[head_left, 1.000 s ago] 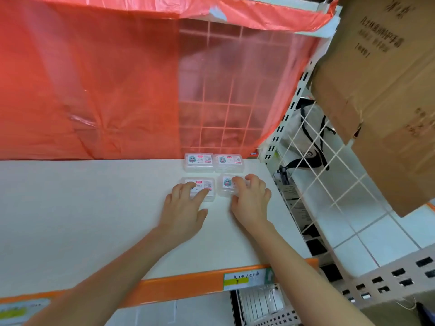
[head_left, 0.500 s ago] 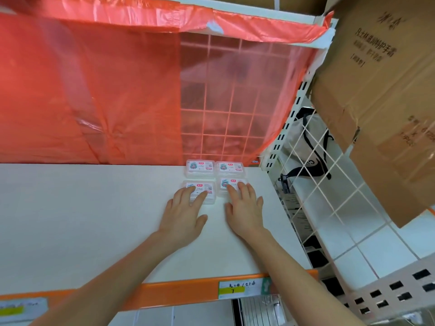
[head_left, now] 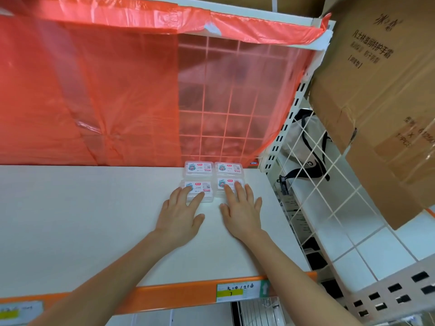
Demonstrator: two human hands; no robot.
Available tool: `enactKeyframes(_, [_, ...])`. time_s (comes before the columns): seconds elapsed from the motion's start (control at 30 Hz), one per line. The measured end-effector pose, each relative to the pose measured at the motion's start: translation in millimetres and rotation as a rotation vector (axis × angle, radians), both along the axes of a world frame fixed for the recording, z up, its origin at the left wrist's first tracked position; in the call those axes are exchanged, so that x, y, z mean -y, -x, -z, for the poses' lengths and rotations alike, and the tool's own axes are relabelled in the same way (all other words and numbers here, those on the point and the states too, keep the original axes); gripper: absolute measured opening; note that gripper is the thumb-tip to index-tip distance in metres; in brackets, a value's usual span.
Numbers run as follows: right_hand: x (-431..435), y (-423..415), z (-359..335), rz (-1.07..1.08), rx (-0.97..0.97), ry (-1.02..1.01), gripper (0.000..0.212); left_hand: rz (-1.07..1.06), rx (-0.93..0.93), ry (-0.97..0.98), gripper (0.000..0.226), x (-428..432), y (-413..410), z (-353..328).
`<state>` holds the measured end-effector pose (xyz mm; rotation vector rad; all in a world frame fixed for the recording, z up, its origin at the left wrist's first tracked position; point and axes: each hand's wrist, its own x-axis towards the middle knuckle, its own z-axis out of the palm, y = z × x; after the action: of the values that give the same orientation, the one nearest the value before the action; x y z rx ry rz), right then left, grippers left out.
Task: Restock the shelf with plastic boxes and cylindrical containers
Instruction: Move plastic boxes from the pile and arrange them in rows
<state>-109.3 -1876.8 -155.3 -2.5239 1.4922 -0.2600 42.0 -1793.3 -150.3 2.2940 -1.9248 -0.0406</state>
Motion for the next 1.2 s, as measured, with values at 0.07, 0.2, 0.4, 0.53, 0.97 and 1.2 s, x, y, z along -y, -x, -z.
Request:
enactKeyframes(0.07, [0.1,-0.7,0.2,0.000,0.000,0.007,0.054,0.001,-0.006,-0.005,0.058,3.5,-0.6,-1.1])
enactKeyframes(0.2, [0.4,-0.4,1.9,-0.002,0.005,0.026,0.054,0.004,-0.019,-0.012,0.058,9.7,-3.9,-2.3])
enactKeyframes(0.4, [-1.0,-0.5,3.7,-0.003,0.017,0.030,0.053,0.013,-0.042,-0.007,0.057,14.4,-7.0,-2.2])
enactKeyframes(0.53, [-0.9,-0.7,4.7,-0.005,0.016,0.040,0.053,0.011,-0.049,-0.002,0.058,12.6,-6.8,-1.1])
enactKeyframes(0.97, [-0.5,0.7,4.3,0.026,0.022,0.049,0.052,0.031,-0.050,-0.003,0.060,12.4,-3.8,0.1])
enactKeyframes(1.2, [0.0,0.3,4.4,0.047,0.019,0.047,0.052,0.033,-0.046,-0.005,0.060,14.8,0.2,-1.3])
